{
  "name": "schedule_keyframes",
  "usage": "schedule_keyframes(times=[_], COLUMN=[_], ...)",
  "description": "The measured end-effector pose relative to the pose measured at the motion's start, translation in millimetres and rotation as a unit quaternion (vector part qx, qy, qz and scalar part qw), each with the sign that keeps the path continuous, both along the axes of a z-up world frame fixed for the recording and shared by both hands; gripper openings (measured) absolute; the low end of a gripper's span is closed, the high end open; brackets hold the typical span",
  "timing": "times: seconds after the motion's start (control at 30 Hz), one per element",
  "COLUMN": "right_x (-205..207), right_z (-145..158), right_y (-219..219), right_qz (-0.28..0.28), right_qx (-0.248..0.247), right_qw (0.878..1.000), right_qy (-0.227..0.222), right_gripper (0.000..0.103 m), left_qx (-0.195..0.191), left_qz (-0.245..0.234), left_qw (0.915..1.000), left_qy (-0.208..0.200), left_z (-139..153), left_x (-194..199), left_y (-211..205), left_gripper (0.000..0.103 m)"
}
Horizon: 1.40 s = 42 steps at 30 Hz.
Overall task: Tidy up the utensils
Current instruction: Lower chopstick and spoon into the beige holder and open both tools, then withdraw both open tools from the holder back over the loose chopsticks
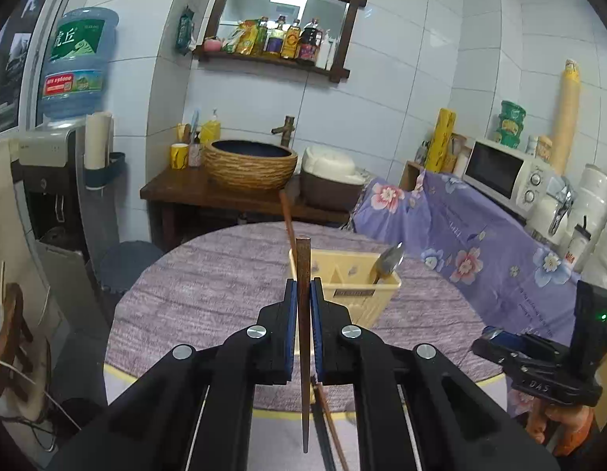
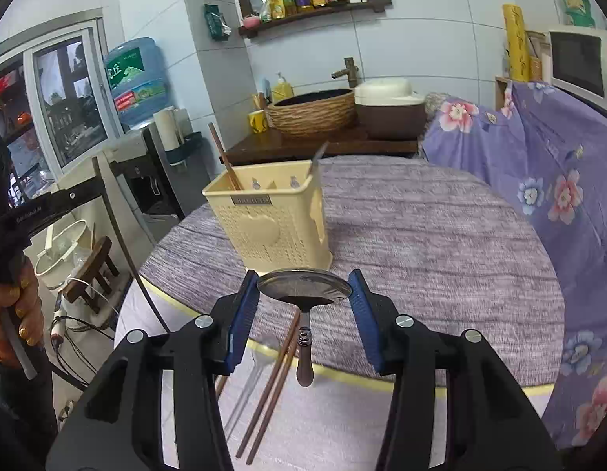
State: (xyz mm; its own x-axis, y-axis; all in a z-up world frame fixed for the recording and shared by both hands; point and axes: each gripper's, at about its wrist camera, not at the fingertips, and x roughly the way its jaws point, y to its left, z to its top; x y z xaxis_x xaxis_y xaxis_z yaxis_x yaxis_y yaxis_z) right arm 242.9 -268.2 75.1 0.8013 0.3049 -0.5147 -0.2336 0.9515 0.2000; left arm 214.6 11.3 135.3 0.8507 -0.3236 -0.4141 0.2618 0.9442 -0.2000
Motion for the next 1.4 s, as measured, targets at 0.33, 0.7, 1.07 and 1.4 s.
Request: schedule_keyframes(times=[0.33,0.7,1.07,1.4], right_x=[56,109,124,107], right_z=[110,81,1,-1], right_y=[30,68,86,82], right_qz=[0.010,-0.006,-0.005,-0.024], right_qx=[0.015,-0.030,-0.080,-0.085], right_qw=[0.995,0.993,0.994,0.988], right_qy=[-0.101,-0.113,-0.080,-0.127], right_gripper=[0.048,0.048,0.048,0.075], left_qx=[-0.040,-0.025,-0.012,-0.020], left_qz=[0.007,0.042,0.028,0.018], left_qw=[0.9962,0.9951,0.9995,0.9996], left_qy=[-0.077,-0.086,-0.011,0.011], left_z=[98,54,-28,-36], left_x=[53,105,123,121], left_y=[-17,-39,-40,-33], left_gripper=[0.008,0.008,0.008,0.018])
